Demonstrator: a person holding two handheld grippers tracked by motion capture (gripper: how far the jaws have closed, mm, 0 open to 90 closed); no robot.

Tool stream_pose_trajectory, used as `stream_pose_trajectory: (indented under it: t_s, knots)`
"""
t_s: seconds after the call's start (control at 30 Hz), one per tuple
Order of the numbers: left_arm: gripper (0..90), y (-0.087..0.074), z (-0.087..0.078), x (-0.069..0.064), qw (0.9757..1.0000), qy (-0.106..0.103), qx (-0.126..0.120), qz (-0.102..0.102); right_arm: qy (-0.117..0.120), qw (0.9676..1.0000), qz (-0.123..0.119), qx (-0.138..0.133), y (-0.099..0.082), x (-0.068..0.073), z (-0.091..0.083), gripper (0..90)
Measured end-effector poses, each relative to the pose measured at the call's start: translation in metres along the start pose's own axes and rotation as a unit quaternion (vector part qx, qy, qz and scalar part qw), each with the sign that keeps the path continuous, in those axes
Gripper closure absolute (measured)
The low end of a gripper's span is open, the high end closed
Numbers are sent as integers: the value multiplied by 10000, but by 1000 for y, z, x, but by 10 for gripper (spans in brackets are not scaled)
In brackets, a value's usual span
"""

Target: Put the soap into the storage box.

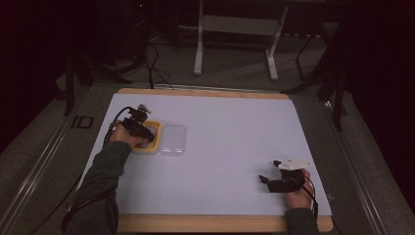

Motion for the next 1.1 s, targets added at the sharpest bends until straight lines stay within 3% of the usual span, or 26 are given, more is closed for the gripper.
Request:
stream_pose_trajectory:
  t_s: [0.2, 0.63, 1.1]
  knots:
    - [361, -1, -7, -1, 9999, 2, -107, 47, -5, 10000, -8, 1, 0, 0, 0, 150]
    - [361, 1, -20, -17, 9987, 51, -278, 413, -5, 10000, -13, 5, 0, 0, 0, 150]
    - [368, -3, -21, -39, 9951, -33, -418, 900, -3, 10000, -12, 24, 0, 0, 0, 150]
Point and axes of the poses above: each handheld gripper's, and its own axes: z roughly forward along the jaws, y roughly out of its top, x roughly to its left, the point moved 2 cm from there along z, roughly forward along the jaws, and after that the axes turned 9 degrees about -y, right-handed, at the moved point
